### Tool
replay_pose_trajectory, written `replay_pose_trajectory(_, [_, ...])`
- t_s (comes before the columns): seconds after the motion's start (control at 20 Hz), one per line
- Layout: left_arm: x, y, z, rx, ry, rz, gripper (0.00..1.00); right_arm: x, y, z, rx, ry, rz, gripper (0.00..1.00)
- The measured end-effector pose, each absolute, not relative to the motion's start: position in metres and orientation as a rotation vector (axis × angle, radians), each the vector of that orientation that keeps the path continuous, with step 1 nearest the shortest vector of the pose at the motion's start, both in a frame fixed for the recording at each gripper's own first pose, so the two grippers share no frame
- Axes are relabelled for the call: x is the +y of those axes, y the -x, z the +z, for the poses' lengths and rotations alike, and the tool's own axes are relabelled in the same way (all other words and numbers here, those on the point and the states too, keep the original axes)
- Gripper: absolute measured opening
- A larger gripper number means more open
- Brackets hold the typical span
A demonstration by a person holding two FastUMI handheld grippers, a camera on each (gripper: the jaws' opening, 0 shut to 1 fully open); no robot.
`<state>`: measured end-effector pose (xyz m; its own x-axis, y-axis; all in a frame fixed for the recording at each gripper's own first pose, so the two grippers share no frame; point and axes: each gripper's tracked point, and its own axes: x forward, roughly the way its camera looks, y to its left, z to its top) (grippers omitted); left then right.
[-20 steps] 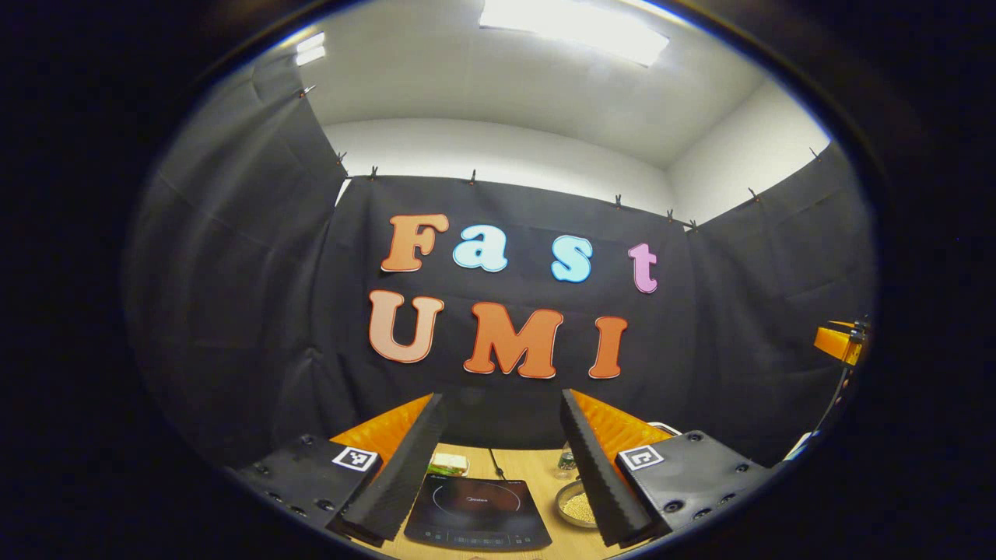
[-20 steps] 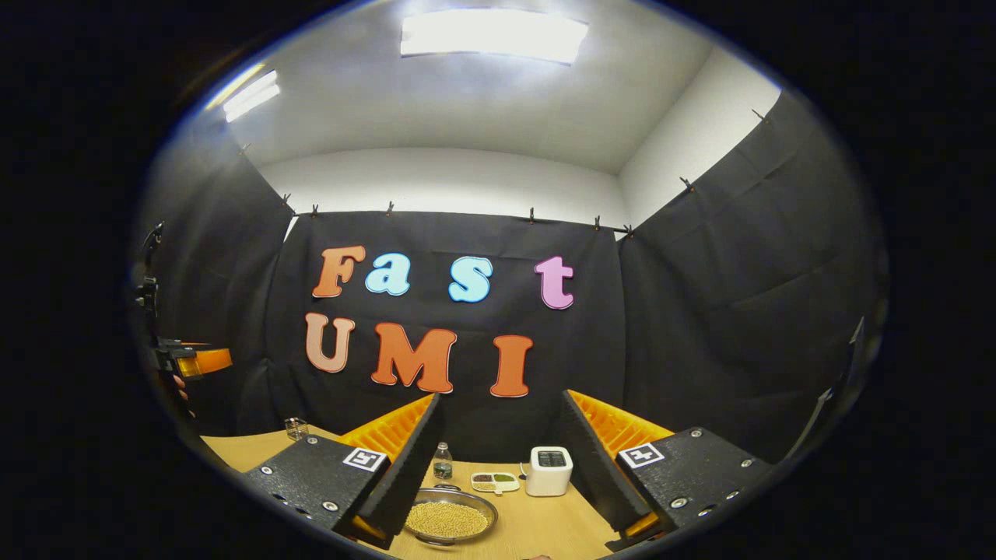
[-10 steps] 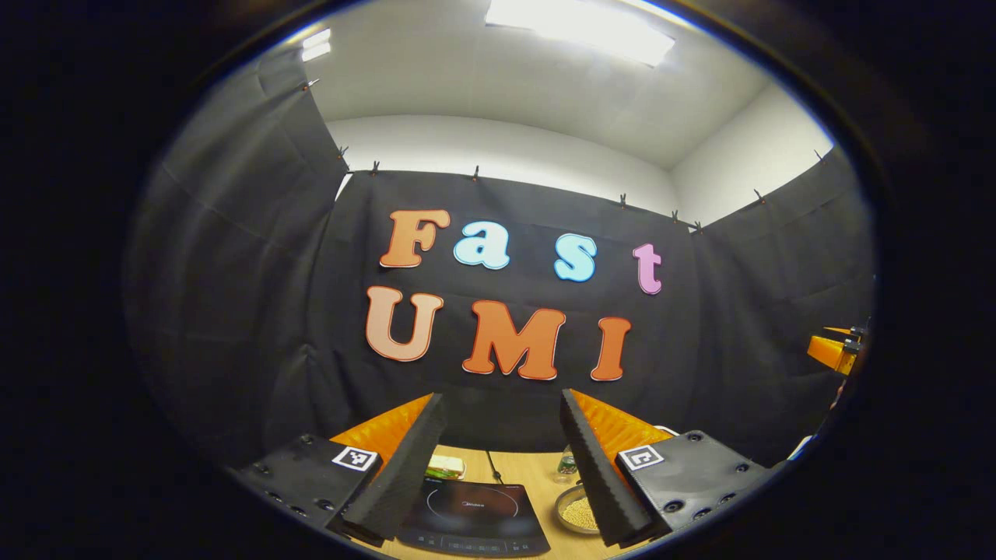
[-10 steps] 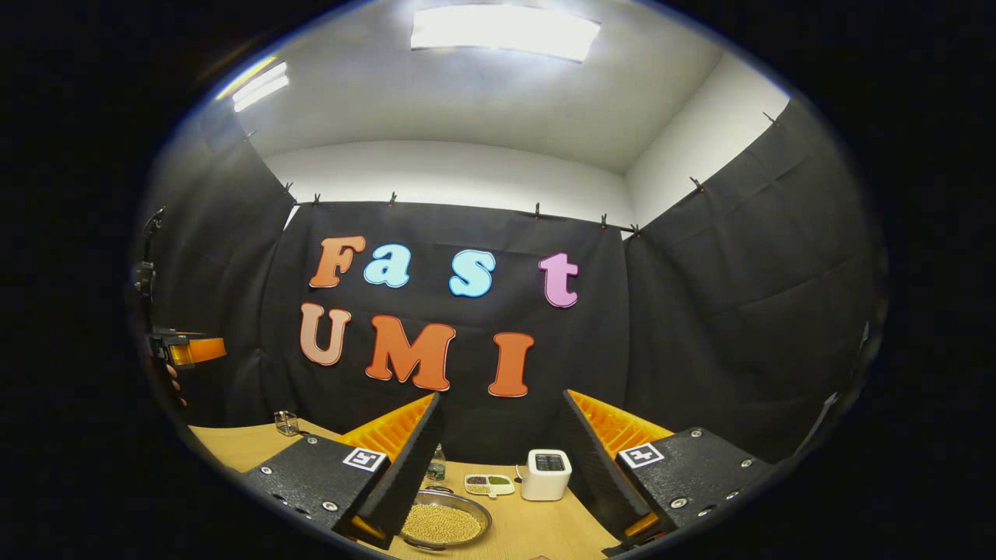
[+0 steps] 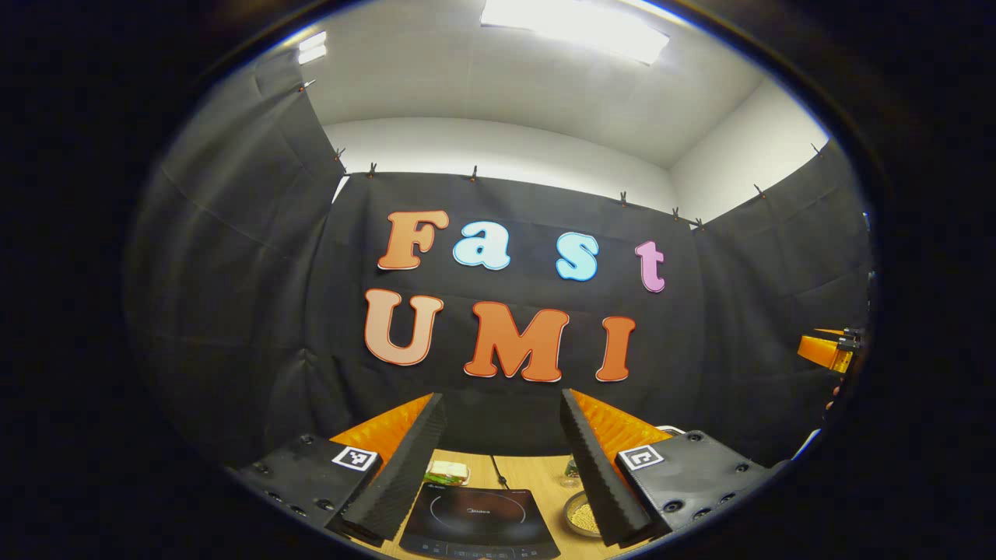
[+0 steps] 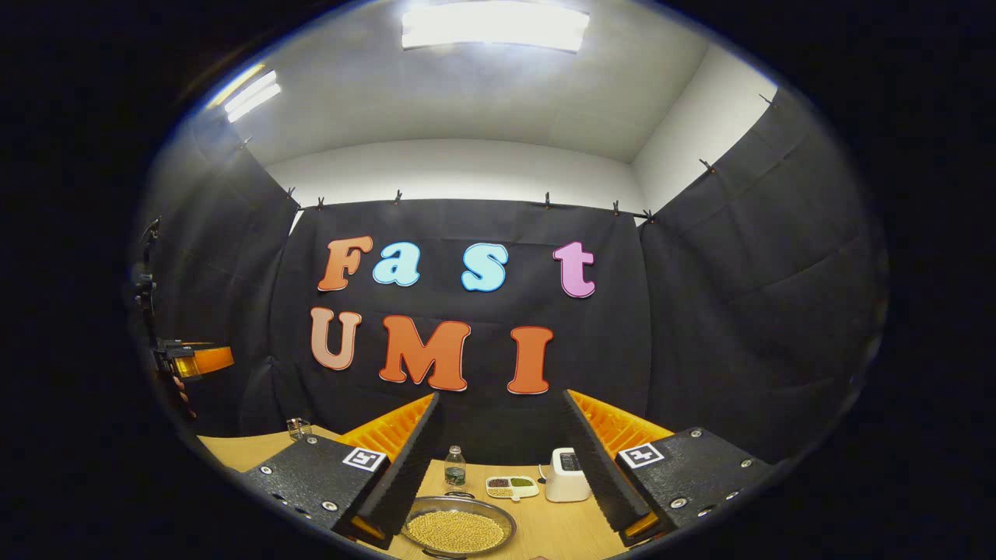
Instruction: First push the handle of the pot to place it horizontally, then grasp the pot with both hands and set it on the induction cooktop.
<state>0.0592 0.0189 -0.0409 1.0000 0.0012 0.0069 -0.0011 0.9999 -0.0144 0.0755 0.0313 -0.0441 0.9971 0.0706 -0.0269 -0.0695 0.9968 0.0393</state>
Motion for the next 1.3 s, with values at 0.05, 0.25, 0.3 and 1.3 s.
replay_pose_trajectory(0.05, [0.022,-0.062,-0.041,-0.010,0.009,0.007,0.96,0.034,-0.081,-0.050,0.040,-0.053,0.075,0.93])
replay_pose_trajectory(0.25, [0.033,-0.073,-0.050,0.000,-0.012,0.021,0.96,0.043,-0.100,-0.090,0.136,-0.125,0.098,0.93])
replay_pose_trajectory(0.3, [0.034,-0.076,-0.052,0.003,-0.011,0.020,0.96,0.048,-0.103,-0.101,0.174,-0.148,0.109,0.93])
replay_pose_trajectory(1.3, [0.078,-0.105,-0.107,0.110,-0.065,0.065,0.96,0.148,-0.046,-0.352,0.968,-0.151,0.283,0.15])
